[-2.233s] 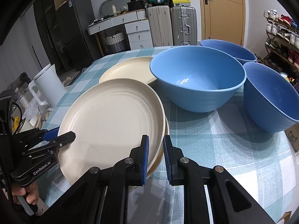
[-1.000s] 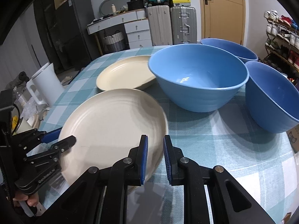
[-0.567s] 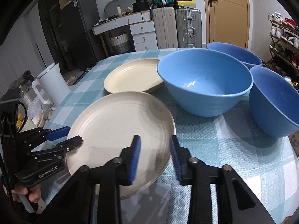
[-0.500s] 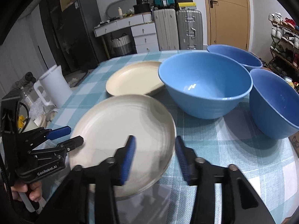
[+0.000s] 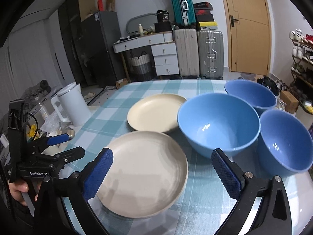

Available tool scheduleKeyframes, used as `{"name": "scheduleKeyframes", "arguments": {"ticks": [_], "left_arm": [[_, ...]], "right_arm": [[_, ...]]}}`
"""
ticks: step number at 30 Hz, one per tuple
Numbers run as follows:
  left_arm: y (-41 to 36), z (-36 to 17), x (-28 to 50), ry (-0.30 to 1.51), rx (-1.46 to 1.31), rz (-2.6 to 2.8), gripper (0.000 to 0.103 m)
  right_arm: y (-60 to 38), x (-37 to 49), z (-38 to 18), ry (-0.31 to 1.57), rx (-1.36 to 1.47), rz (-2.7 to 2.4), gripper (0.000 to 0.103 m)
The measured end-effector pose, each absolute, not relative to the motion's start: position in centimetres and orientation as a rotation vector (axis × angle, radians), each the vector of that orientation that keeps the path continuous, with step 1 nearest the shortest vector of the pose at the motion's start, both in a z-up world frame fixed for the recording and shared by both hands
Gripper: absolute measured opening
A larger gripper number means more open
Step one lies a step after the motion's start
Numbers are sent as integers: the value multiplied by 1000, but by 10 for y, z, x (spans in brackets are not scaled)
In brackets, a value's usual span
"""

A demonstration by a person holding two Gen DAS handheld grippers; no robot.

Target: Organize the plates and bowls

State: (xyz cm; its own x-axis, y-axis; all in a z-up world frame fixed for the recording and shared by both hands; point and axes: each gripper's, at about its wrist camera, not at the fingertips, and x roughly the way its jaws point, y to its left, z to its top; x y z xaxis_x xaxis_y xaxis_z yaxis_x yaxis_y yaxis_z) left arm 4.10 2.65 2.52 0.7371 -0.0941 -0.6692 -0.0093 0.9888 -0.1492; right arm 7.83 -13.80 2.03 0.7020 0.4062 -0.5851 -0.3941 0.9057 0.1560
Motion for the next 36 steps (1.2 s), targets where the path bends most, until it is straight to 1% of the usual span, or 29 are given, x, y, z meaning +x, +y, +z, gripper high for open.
{"name": "scheduleKeyframes", "arguments": {"ticks": [7,20,36], "left_arm": [[42,38,55,736,-207,-7,102],[48,62,95,728,-194,44,102],[55,66,160,760,-216,73,102]], "right_arm": [[-138,88,37,641,-5,471,102],[-158,126,75,624,43,498,102],[-152,185,109,645,45,506,102]]}}
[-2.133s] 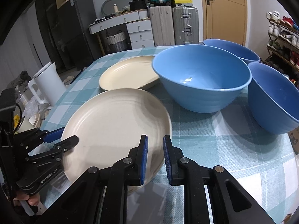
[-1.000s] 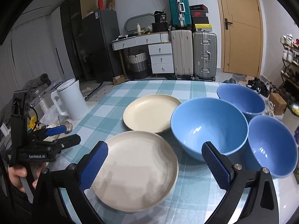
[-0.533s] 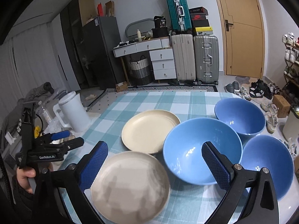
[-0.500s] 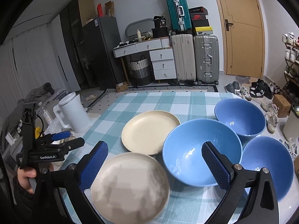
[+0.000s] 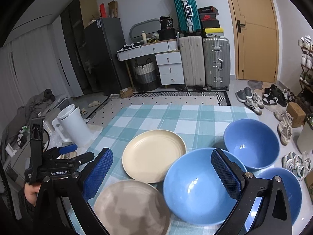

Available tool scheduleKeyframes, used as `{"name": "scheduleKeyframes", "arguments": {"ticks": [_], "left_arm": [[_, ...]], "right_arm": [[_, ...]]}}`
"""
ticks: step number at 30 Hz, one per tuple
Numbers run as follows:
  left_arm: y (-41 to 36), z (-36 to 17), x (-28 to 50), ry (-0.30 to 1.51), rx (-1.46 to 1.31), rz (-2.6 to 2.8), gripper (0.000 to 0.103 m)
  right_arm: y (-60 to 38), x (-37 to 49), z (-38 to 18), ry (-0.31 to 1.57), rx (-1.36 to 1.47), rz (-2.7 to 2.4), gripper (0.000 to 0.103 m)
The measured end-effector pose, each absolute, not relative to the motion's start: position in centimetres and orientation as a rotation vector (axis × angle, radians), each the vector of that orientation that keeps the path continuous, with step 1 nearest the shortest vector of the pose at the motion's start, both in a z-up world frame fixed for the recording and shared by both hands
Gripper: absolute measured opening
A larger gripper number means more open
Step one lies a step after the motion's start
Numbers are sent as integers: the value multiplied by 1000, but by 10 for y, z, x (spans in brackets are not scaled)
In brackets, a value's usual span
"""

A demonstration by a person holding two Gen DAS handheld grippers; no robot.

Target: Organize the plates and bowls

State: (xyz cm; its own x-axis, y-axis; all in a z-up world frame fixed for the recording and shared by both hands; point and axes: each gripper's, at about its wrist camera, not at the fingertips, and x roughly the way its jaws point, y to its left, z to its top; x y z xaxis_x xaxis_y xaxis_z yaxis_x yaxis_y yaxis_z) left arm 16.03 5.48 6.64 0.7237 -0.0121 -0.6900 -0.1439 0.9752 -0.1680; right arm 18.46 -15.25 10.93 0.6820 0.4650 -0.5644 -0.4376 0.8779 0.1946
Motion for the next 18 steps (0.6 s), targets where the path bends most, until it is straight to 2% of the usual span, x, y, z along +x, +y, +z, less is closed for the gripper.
{"name": "scheduleKeyframes", "arguments": {"ticks": [18], "left_arm": [[68,41,219,818,-233,95,102]], "right_arm": [[-127,265,93,751,-25,514,102]]}}
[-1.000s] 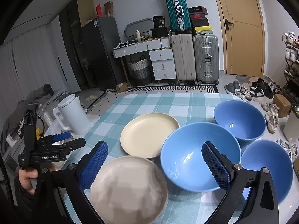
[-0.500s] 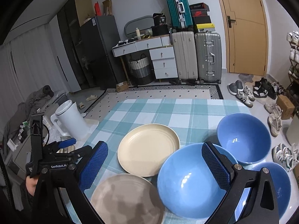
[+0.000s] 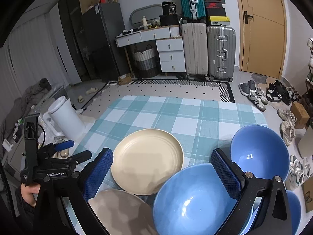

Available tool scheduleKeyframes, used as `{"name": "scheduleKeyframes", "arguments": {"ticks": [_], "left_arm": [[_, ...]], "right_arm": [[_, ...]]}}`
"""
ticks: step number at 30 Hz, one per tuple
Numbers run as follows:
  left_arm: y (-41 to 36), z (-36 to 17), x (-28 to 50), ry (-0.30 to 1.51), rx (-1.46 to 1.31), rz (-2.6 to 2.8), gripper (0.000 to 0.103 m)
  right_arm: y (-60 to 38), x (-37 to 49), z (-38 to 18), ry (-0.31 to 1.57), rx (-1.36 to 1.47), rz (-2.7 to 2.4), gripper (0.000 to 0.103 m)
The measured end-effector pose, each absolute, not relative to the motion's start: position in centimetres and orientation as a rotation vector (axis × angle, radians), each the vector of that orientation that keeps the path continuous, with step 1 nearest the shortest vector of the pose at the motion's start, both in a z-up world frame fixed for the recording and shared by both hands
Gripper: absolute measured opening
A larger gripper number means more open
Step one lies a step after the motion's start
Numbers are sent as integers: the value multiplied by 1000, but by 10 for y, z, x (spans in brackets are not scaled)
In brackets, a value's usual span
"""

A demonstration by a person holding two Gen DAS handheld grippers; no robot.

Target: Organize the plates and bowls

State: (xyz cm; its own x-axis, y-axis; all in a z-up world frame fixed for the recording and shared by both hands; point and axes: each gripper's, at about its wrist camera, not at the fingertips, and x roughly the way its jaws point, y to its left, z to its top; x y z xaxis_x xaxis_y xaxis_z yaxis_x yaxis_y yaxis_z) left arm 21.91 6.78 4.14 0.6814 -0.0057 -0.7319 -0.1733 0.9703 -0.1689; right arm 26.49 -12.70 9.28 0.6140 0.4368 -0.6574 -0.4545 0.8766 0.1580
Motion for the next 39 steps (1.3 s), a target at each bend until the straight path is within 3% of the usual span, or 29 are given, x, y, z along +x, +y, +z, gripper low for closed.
{"name": "scheduleKeyframes", "arguments": {"ticks": [22,39], "left_arm": [[68,16,303,939,-155,72,102],[90,-16,318,992,-202,57,102]], "right_arm": [[-109,340,42,1014,-25,477,102],[-80,376,6,1114,-104,424,100]]}}
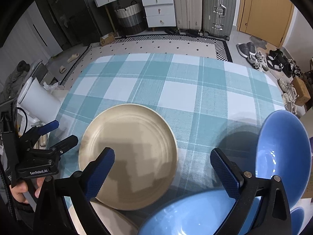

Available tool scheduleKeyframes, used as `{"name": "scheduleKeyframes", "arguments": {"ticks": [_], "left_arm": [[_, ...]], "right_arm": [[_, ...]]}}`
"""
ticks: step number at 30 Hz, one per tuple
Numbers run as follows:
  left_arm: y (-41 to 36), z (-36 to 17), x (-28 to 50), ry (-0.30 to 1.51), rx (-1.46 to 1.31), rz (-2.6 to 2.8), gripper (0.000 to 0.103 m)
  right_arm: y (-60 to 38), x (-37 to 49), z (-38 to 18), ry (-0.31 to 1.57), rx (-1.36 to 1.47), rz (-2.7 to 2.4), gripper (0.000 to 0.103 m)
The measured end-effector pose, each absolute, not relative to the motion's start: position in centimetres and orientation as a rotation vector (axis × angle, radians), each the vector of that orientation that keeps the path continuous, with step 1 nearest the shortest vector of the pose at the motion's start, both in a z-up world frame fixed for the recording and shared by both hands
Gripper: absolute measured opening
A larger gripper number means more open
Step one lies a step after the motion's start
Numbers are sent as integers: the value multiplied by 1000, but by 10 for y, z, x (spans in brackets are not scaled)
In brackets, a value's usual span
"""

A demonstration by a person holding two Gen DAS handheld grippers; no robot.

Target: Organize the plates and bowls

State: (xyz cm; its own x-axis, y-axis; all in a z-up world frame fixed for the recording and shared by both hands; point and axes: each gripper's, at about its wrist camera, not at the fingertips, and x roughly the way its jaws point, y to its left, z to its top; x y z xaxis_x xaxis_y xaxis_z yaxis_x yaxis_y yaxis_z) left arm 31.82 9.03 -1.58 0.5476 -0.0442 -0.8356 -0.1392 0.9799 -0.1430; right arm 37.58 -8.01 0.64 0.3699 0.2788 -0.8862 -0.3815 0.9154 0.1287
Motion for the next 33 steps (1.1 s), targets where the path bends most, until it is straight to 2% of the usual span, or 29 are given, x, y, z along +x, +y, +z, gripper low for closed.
{"name": "scheduleKeyframes", "arguments": {"ticks": [3,7,15,20,25,30,33], "left_arm": [[88,-23,320,1005,-178,75,102],[89,-30,320,1023,-187,79,102],[85,-47,322,1062,-189,59,101],[82,-59,326,1105,-193,20,80],[76,-70,327,1134,-179,-3,69],[63,-70,325,1130,-105,-11,59],[61,-70,324,1128,-98,-24,52]], "right_arm": [[-75,380,-3,1138,-120,420,97],[-69,384,-13,1177,-129,426,88],[-64,388,-30,1247,-127,450,85],[-59,391,-40,1282,-150,455,80],[-52,394,-50,1312,-210,438,72],[-48,393,-56,1327,-254,441,71],[-45,392,-59,1332,-283,434,65]]}}
